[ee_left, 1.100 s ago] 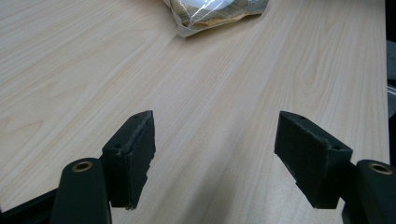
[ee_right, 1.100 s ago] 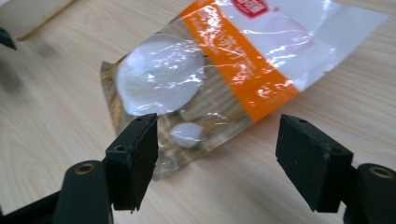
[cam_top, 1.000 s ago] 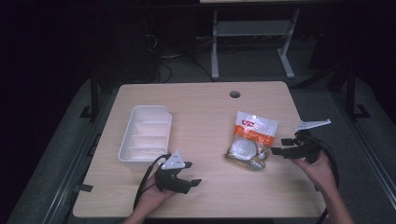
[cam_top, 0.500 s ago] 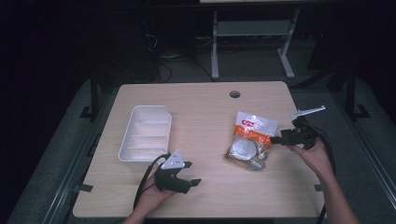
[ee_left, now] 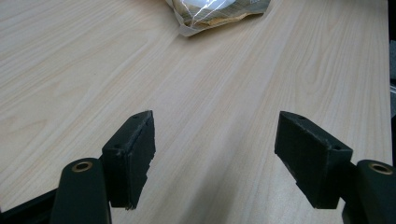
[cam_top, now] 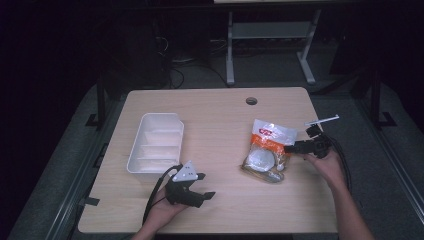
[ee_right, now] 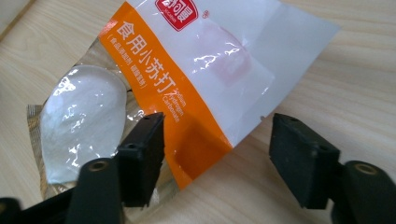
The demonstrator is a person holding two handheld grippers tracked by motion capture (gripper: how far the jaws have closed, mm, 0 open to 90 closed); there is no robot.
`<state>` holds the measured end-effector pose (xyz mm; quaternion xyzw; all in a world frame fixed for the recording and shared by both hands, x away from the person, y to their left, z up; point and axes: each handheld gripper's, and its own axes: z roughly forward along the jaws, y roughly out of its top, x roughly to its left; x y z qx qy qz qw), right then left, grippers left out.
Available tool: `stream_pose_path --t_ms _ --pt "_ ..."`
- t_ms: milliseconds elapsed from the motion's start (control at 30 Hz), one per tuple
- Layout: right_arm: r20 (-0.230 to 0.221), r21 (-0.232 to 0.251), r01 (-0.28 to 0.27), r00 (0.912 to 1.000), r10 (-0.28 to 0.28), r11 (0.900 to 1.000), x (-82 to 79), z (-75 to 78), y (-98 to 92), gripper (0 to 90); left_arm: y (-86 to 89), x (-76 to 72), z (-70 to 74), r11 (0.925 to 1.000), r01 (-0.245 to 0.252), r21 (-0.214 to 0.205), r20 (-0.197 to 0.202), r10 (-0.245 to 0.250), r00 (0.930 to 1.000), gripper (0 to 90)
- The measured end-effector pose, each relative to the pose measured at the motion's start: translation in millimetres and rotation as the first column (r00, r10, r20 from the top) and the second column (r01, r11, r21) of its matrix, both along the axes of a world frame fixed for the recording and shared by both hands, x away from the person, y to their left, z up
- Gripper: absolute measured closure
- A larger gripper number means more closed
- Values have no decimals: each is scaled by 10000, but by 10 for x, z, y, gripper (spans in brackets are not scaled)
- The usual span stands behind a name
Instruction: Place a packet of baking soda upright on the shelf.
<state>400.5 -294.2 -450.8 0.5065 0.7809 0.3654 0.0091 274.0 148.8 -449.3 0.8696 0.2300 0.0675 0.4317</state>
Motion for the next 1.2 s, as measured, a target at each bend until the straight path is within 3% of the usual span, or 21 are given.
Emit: stream_pose_path --t_ms 33,400,433,600,867,967,1100,1200 --pt "-119 165 -41 9999 43 9999 17 -35 17 418 0 -1 0 10000 7 17 11 -7 10000 285" --pt "-243 653 -260 9993 277 9975 71 -97 66 553 6 1 4 10000 11 -34 12 -11 10000 285" --pt "-222 816 -230 9994 249 9964 63 -88 63 608 6 1 5 10000 13 -29 8 -13 10000 285" --pt "-4 1035 -361 9993 363 9940 31 -31 68 670 11 2 8 10000 -3 -25 30 3 10000 285" --pt "332 1344 -814 9964 776 9876 -34 82 93 711 4 0 7 10000 22 -16 34 -22 10000 285" --pt "401 1222 -866 9958 823 9887 -40 96 118 714 1 0 5 10000 26 5 7 -26 10000 284" --pt "159 1120 -816 9966 803 9904 18 19 159 711 -3 -4 6 10000 55 28 27 -55 10000 283" --pt "-178 1417 -674 9973 706 9876 76 -78 168 713 1 0 6 10000 39 -2 -6 -39 10000 282"
